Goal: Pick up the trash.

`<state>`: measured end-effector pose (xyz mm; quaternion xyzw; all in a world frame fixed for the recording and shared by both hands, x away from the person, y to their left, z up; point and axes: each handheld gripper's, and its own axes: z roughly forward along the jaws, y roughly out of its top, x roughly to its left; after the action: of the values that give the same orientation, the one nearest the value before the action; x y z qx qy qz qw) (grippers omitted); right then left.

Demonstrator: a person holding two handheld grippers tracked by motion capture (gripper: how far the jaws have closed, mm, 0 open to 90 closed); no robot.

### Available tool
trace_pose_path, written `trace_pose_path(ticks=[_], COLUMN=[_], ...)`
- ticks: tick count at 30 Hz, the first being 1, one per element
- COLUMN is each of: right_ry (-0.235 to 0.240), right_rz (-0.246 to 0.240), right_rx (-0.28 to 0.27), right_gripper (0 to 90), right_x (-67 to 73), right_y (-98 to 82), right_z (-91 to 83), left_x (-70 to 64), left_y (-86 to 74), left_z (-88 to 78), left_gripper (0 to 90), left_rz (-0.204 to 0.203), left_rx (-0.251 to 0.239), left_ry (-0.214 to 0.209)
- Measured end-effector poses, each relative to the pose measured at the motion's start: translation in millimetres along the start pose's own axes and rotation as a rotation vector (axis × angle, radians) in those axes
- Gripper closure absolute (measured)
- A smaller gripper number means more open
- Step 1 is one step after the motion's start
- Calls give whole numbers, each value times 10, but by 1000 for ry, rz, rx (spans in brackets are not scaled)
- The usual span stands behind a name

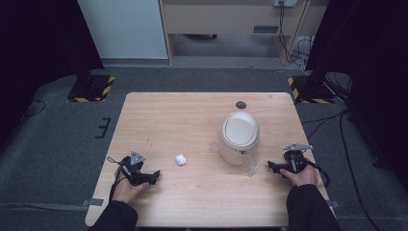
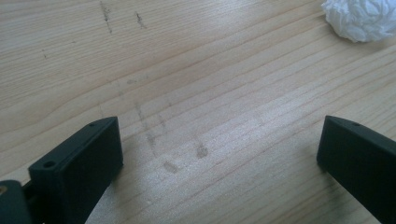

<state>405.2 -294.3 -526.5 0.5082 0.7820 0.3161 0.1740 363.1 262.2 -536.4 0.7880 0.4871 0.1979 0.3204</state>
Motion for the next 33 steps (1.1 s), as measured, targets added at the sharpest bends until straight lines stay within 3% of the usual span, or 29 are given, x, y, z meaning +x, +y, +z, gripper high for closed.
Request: trace_pose_path(ticks=[2,3,14,18,26,33], right_ry=[-3,-8,8,23,25,50], right_rz=[12,25,39,24,39,23], right_rx=[-24,-67,-202,-227,-310,-359], right_gripper=[197,197,173,169,168,155], right_x=[7,6,106,135,154,267], right_y=[22,53,162,175,266,394], right_z=[-40,-95,-355,-442,-647,-809], left_x=[0,0,-12,-16,-17,-17], left_y=[0,0,-5,-8,-9,-10], left_z=[0,0,-6,-9,-10,-10], left_gripper=[0,0,0,0,0,0], left_rz=[0,0,-2,0,1,1], left_rx=[0,0,1,1,1,1], left_ry=[0,0,1,-1,-3,-3])
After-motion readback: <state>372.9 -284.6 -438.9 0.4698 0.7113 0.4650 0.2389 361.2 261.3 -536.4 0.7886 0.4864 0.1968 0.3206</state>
